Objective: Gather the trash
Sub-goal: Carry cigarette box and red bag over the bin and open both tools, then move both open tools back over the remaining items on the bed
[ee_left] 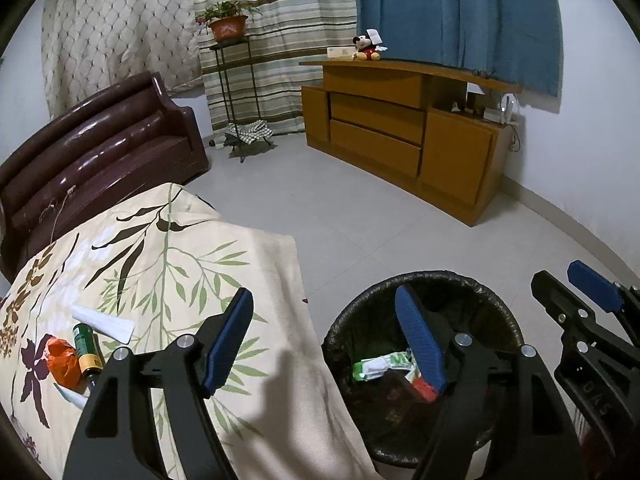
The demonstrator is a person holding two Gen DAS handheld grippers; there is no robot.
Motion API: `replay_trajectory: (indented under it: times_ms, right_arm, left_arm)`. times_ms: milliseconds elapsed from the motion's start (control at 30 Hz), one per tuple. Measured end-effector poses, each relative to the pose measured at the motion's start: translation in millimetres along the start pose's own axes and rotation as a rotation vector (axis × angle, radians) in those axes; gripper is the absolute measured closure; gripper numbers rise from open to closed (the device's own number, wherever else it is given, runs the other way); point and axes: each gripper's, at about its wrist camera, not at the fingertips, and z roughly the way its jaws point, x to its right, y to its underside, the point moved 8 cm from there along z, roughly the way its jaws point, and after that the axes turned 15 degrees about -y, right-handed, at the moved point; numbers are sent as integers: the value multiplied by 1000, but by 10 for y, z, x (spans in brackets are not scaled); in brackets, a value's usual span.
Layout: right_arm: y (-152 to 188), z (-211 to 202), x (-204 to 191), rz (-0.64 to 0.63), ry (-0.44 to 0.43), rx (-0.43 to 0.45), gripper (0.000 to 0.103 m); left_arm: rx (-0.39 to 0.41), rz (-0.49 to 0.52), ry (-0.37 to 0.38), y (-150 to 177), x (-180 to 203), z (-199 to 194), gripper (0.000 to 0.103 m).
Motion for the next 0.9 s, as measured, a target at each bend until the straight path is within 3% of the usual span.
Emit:
replay_trajectory:
  times_ms: [500,900]
  right_arm:
    - [31,-2,-259,-13,-44,-24,54]
    - [67,109,-952,-86,-163,-61,54]
  left_arm:
    - [-11,-23,-2,54,-184,-106,31]
    - [-81,-100,-139,334,-909,-77,31]
